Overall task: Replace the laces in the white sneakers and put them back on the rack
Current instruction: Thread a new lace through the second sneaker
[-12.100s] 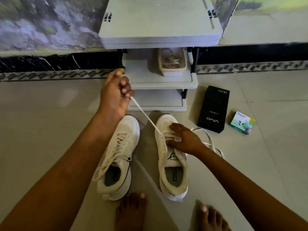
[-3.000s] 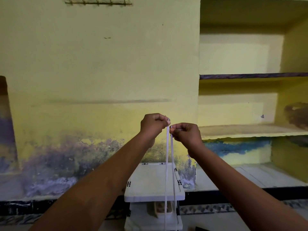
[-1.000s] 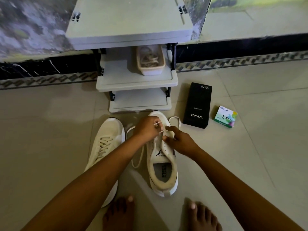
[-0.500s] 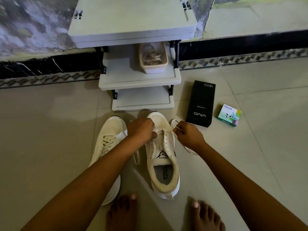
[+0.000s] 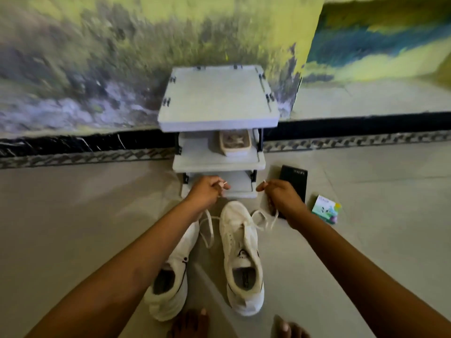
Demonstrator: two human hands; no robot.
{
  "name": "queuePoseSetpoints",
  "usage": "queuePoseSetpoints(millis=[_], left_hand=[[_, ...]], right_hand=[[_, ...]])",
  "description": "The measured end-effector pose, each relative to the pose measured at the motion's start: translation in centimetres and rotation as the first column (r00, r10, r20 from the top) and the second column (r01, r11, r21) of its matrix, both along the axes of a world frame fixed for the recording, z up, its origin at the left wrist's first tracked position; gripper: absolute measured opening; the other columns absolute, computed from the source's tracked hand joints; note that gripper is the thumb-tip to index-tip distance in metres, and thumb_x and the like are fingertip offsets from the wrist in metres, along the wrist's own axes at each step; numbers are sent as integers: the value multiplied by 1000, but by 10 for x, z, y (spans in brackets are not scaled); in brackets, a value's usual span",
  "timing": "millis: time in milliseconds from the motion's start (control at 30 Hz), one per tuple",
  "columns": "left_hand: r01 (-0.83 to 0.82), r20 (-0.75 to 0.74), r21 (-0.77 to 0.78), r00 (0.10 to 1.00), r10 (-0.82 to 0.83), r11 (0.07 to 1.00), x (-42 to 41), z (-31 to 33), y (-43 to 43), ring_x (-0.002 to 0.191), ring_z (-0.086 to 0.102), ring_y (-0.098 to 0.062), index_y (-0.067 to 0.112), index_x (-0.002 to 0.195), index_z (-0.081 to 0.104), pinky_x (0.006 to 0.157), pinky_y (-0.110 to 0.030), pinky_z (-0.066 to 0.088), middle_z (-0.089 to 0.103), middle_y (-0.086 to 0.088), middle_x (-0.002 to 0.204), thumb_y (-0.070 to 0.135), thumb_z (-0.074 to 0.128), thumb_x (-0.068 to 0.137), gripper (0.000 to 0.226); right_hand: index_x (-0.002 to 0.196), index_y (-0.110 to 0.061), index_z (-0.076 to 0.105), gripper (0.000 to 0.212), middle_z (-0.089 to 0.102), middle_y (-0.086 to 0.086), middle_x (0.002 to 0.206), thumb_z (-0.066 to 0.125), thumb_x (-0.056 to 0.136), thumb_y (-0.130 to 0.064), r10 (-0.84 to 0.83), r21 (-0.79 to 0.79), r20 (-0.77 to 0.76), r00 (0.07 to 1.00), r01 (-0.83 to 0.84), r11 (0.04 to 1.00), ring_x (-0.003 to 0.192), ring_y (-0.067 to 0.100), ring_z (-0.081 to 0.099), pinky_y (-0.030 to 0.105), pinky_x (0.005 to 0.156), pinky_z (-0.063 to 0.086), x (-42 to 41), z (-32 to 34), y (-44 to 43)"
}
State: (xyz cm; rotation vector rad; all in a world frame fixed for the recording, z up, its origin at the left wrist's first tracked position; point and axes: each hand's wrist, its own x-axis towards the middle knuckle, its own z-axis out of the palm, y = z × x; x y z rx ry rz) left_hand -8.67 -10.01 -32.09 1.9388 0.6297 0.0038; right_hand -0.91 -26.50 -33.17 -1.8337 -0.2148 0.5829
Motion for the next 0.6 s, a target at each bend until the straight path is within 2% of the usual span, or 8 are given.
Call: queuePoseSetpoints(millis=[100, 200, 233, 267, 367, 433, 500, 600], left_hand=[[-10, 125, -40, 992, 15, 999, 1, 48, 2, 49, 57, 2, 3, 88, 55, 47, -8, 42, 59, -11, 83, -5, 41, 95, 17], [-30, 219, -58, 975, 42, 998, 4, 96, 2, 56, 60, -7, 4, 88, 58, 49, -11, 46, 63, -13, 83, -3, 47, 94, 13], [-43, 285, -34, 957, 51, 998, 5, 130, 3, 61, 60, -13, 6, 84, 60, 52, -14, 49, 64, -12, 81, -1, 52, 92, 14], [-49, 297, -13, 954, 51, 999, 8, 136, 1, 65, 60, -17, 10, 78, 62, 56, -18, 51, 65, -9, 78, 2, 57, 90, 15], [-78, 408, 32, 911, 58, 996, 11, 190, -2, 69, 59, -17, 17, 70, 62, 67, -26, 50, 64, -3, 73, 5, 67, 84, 19], [-89, 501, 12, 863, 71, 996, 9, 232, -6, 66, 57, -17, 13, 71, 62, 63, -25, 49, 63, -6, 73, 5, 69, 82, 15], [-104, 573, 26, 816, 70, 994, 8, 271, -9, 63, 57, -17, 13, 70, 63, 58, -22, 48, 64, -7, 70, 4, 70, 81, 15], [-133, 641, 66, 765, 60, 989, 4, 312, -14, 61, 58, -17, 16, 66, 66, 65, -27, 50, 65, -4, 66, 6, 72, 77, 17]], right_hand=[[96, -7, 66, 18, 59, 5, 75, 48, 96, -5, -20, 107, 131, 991, 6, 994, 64, 9, 54, 10, 57, 44, 0, 44, 5], [83, -7, 65, 15, 64, 6, 70, 55, 92, -2, -73, 226, 222, 972, 22, 974, 55, -1, 58, 15, 59, 44, 3, 90, 11], [79, -10, 62, 17, 64, 7, 70, 55, 91, -1, -102, 272, 257, 961, 29, 962, 56, 2, 59, 18, 60, 46, 4, 125, 14], [77, -12, 60, 19, 65, 7, 71, 55, 91, 0, -105, 299, 236, 966, 31, 954, 58, 5, 61, 20, 61, 48, 6, 130, 16], [78, -9, 61, 15, 63, 3, 67, 58, 90, -2, -112, 324, 361, 926, -12, 946, 59, 7, 57, 19, 62, 47, 7, 186, 23], [78, -8, 65, 10, 60, 2, 64, 64, 87, -4, -151, 359, 436, 887, -17, 933, 59, 9, 52, 22, 63, 44, 5, 227, 26], [78, -11, 68, 8, 63, 5, 68, 68, 84, -5, -186, 392, 463, 867, -12, 920, 65, 14, 53, 29, 68, 45, 7, 261, 28], [75, -15, 70, 13, 66, 7, 69, 69, 81, -3, -230, 436, 490, 841, -8, 900, 66, 17, 56, 32, 70, 47, 10, 296, 29]])
